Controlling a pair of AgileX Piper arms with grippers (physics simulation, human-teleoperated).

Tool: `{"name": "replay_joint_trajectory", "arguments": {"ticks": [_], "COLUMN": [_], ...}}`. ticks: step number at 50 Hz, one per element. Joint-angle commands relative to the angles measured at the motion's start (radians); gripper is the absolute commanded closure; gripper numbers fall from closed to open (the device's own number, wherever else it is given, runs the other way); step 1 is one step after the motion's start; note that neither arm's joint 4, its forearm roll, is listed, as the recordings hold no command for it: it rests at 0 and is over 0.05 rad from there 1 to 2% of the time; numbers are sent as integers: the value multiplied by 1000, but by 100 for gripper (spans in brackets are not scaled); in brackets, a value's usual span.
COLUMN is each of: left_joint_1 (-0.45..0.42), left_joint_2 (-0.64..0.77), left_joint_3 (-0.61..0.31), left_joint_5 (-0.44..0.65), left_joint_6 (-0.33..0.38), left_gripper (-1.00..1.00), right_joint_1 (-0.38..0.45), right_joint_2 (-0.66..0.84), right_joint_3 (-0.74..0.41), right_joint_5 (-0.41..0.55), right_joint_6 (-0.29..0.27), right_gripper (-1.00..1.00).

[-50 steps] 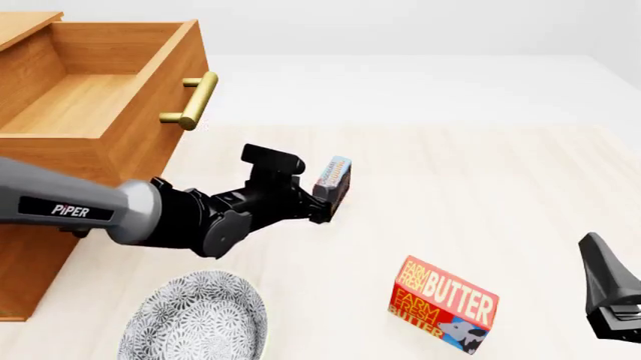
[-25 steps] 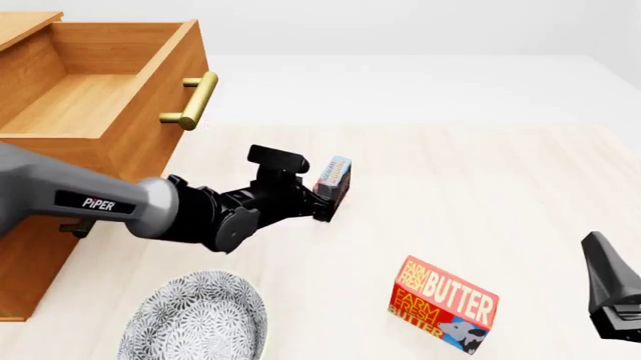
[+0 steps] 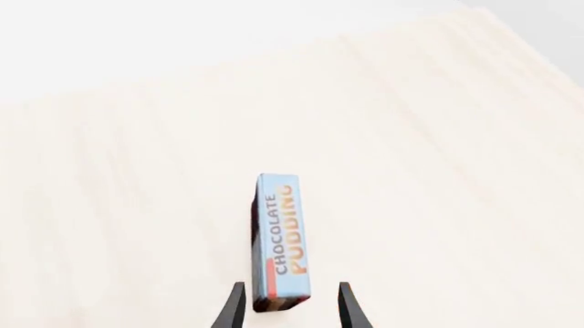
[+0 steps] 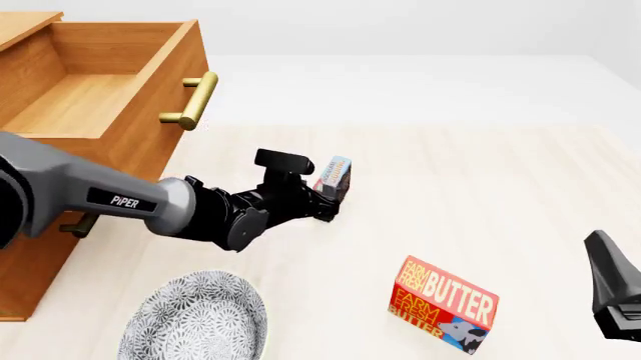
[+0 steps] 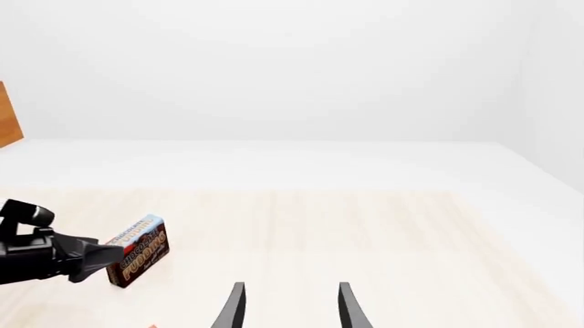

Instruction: Put the chocolate pudding in the top drawer of the cabinet and close it.

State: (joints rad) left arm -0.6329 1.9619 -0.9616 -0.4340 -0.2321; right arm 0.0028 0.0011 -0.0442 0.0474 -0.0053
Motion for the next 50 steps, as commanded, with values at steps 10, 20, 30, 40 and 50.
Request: {"name": "replay_joint_trajectory", "arguments": {"ticks": [10, 20, 30, 40, 50], "left_joint_1": [5, 7, 11, 3, 0], "left_joint_2": [46, 75, 98, 116, 130], "left_joint_3": [-22, -25, -38, -56, -70], "left_joint_5": [-15, -28, -29, -27, -25], "left_joint_6": [-25, -40, -46, -53, -55], "left_gripper": [-100, -100, -100, -100, -100], "right_joint_1": [0, 0, 0, 0, 0], "right_joint_2": [-1, -1, -1, -1, -1], "right_joint_3": [-2, -2, -2, -2, -2], "right_joint_5": [3, 2, 3, 3, 3], "right_joint_6": [0, 0, 0, 0, 0], "right_gripper": [-100, -100, -100, -100, -100]}}
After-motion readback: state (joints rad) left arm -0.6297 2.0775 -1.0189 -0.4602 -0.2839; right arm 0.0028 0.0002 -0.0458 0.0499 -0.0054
